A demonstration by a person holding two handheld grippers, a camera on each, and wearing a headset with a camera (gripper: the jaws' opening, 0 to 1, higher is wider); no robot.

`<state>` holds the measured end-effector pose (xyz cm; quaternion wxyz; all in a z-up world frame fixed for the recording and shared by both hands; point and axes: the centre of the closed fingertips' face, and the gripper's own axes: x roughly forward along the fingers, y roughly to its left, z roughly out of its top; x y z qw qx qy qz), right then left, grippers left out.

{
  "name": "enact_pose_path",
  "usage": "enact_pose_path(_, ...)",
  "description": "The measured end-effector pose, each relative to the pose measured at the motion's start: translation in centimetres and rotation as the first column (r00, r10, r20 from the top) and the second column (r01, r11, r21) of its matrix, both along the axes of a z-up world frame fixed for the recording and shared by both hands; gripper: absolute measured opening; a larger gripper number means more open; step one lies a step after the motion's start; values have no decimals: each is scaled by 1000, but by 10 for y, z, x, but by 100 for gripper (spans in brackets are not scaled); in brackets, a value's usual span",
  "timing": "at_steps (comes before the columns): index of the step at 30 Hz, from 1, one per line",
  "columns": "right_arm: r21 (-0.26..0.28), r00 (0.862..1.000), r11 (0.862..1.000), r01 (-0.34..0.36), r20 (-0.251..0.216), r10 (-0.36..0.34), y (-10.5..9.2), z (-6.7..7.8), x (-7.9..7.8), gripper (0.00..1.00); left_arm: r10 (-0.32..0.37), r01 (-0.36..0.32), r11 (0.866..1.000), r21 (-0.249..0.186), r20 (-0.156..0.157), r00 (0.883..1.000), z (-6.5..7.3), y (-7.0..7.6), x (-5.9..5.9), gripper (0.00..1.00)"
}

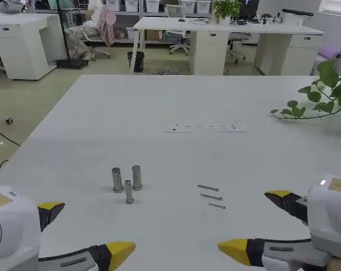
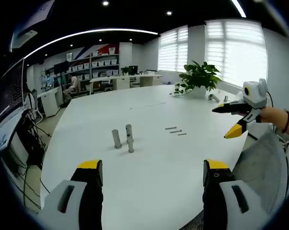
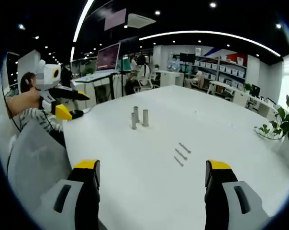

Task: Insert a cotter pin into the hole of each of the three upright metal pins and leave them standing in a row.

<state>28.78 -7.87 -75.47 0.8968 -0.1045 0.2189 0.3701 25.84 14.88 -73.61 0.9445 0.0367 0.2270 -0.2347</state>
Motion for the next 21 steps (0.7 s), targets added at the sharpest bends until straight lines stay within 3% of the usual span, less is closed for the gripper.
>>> enact_pose_path(21,20,1000,1000,12,7,-12,-5,3,-1,92,22,-22,1000,4,13,1000,2,7,-2,84)
